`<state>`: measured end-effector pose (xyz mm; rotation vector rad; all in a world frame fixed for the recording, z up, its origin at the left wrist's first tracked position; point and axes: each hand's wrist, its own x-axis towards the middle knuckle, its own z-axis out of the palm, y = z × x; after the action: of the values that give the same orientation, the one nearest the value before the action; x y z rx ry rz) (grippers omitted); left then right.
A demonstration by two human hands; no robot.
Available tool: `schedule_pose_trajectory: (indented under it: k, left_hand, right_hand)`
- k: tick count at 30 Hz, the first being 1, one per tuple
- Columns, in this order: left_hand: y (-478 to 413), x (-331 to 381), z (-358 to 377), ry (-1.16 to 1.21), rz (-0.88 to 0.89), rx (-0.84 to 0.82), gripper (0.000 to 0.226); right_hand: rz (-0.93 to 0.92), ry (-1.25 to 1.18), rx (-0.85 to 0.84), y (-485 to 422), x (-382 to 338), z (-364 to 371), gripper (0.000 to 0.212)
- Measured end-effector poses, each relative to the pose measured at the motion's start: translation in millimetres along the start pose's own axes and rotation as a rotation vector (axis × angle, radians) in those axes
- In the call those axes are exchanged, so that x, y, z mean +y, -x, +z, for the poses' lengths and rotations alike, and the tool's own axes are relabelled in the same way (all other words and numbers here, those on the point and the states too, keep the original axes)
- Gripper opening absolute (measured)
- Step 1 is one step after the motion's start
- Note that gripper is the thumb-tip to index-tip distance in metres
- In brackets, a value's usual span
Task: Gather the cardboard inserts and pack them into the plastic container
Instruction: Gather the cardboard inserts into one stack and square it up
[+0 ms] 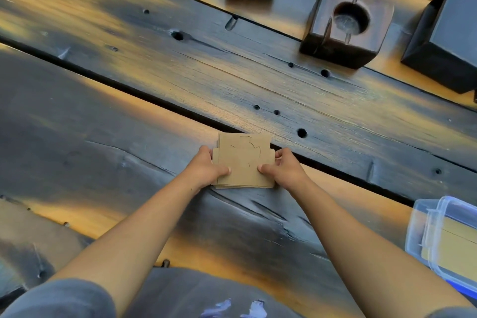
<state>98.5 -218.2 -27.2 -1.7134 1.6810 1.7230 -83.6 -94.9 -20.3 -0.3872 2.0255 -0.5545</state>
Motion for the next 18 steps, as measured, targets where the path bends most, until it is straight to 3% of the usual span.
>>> schedule_pose_trajectory:
  k: [13,18]
  left_hand:
    - [2.4,-1.3,-1.8,-0.089,0.028,0.023,0.057]
    - [5.9,-4.4,-3.4,-0.016,-0.010,0.034,0.066]
  right_hand:
    - [-0.053,0.132,-0.022,3.8,-3.9,-8.2,0.069]
    - [-0.014,0.039,-0.043,1.6,-5.2,-10.7,0.075]
